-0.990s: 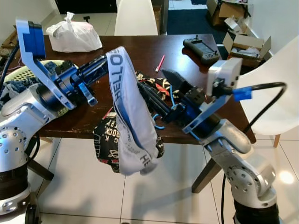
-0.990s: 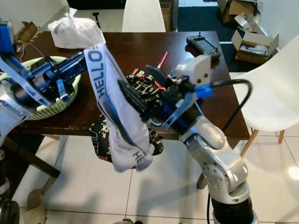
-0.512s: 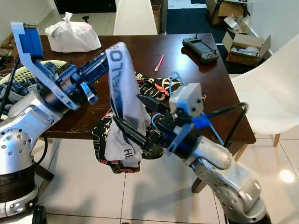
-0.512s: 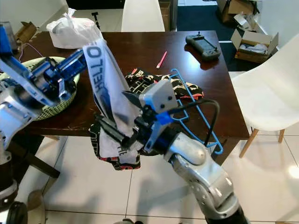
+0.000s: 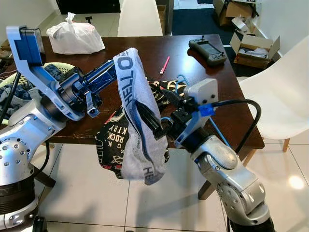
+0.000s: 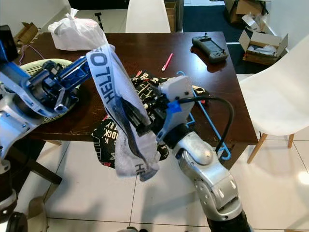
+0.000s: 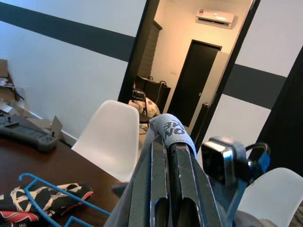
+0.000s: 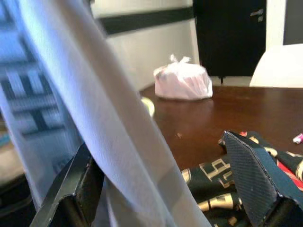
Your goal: Hang hanger
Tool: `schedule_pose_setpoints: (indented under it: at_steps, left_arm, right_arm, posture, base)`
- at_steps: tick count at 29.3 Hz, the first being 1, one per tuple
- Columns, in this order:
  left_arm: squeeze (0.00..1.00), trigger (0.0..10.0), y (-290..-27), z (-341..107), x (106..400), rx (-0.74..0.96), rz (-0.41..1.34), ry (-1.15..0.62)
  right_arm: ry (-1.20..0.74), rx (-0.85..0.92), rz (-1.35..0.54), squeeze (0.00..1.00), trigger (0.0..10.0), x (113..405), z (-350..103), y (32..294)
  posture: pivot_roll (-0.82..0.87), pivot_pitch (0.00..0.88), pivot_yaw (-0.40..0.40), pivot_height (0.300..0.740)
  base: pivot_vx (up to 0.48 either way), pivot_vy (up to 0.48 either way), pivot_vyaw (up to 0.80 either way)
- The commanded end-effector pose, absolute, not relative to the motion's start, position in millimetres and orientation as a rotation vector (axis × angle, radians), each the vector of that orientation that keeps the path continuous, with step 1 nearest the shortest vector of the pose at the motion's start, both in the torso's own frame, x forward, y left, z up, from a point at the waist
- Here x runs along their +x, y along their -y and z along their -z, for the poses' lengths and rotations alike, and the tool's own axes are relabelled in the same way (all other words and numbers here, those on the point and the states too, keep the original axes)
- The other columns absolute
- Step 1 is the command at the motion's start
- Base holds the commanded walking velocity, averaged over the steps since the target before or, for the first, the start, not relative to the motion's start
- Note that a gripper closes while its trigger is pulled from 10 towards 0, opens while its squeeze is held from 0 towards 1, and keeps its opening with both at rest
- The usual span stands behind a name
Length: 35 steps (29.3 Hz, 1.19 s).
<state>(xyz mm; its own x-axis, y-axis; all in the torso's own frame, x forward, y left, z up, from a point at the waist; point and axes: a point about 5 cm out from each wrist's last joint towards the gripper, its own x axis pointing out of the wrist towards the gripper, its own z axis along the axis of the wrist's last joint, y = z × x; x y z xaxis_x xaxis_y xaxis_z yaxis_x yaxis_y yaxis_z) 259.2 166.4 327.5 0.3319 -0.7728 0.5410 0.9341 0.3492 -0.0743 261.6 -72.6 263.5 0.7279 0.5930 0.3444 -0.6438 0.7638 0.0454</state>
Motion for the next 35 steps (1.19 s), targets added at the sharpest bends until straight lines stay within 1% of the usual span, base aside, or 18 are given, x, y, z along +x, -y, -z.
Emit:
schedule_pose_setpoints:
  at_steps: [1,5,6,8,10,18,19,20,21,22,24,28,35]
  left_arm:
    - [0.00,10.0,-170,-330,255,-0.383,1.156,0.460]
    - [0.00,10.0,-171,-331,254,-0.385,1.151,0.459]
    - [0.00,10.0,-172,-331,254,-0.386,1.150,0.460]
    - [0.00,10.0,-172,-331,254,-0.388,1.149,0.460]
    - [0.00,10.0,-173,-331,254,-0.391,1.147,0.461]
    - [0.00,10.0,-175,-332,254,-0.397,1.150,0.462]
    - [0.00,10.0,-175,-333,255,-0.397,1.150,0.463]
    - [0.00,10.0,-175,-333,255,-0.397,1.150,0.463]
    - [0.00,10.0,-176,-333,254,-0.398,1.150,0.464]
    - [0.00,10.0,-176,-333,254,-0.398,1.150,0.464]
    - [0.00,10.0,-175,-335,254,-0.398,1.152,0.469]
    - [0.00,10.0,-172,-337,253,-0.400,1.164,0.479]
    - [0.00,10.0,-171,-339,252,-0.397,1.167,0.488]
  right_arm:
    - [0.350,0.207,-0.707,0.00,10.0,257,-268,73]
    - [0.374,0.266,-0.782,0.00,10.0,250,-271,76]
    - [0.372,0.266,-0.831,0.00,10.0,246,-271,76]
    - [0.372,0.257,-0.868,0.00,10.0,242,-271,76]
    - [0.349,0.207,-0.923,0.00,10.0,237,-266,75]
    - [0.330,0.173,-0.917,0.00,10.0,237,-263,70]
    - [0.323,0.157,-0.934,0.00,4.5,236,-262,68]
    - [0.317,0.145,-0.944,0.00,4.5,234,-261,67]
    - [0.308,0.119,-0.959,0.00,0.0,233,-259,66]
    - [0.308,0.119,-0.959,0.00,0.0,233,-259,66]
    - [0.282,0.056,-0.965,0.00,0.0,234,-253,64]
    - [0.273,0.034,-0.954,0.00,0.0,236,-251,63]
    - [0.280,0.060,-0.940,0.00,0.0,237,-253,67]
  posture:
    - [0.10,0.199,0.095,0.740]
    - [0.10,0.204,0.095,0.740]
    - [0.10,0.204,0.095,0.740]
    - [0.10,0.204,0.095,0.740]
    - [0.10,0.208,0.099,0.740]
    - [0.10,0.211,0.103,0.740]
    - [0.10,0.211,0.104,0.740]
    - [0.10,0.211,0.104,0.740]
    - [0.10,0.211,0.104,0.740]
    - [0.10,0.211,0.104,0.740]
    - [0.10,0.211,0.104,0.740]
    - [0.11,0.211,0.102,0.740]
    - [0.11,0.210,0.099,0.740]
  base:
    - [0.000,0.000,0.00]
    - [0.000,0.000,0.00]
    - [0.000,0.000,0.00]
    - [0.000,0.000,0.00]
    - [0.000,0.000,0.00]
    - [0.000,0.000,0.00]
    - [0.000,0.000,0.00]
    - [0.000,0.000,0.00]
    - [0.000,0.000,0.00]
    - [0.000,0.000,0.00]
    - [0.000,0.000,0.00]
    - [0.000,0.000,0.00]
    - [0.000,0.000,0.00]
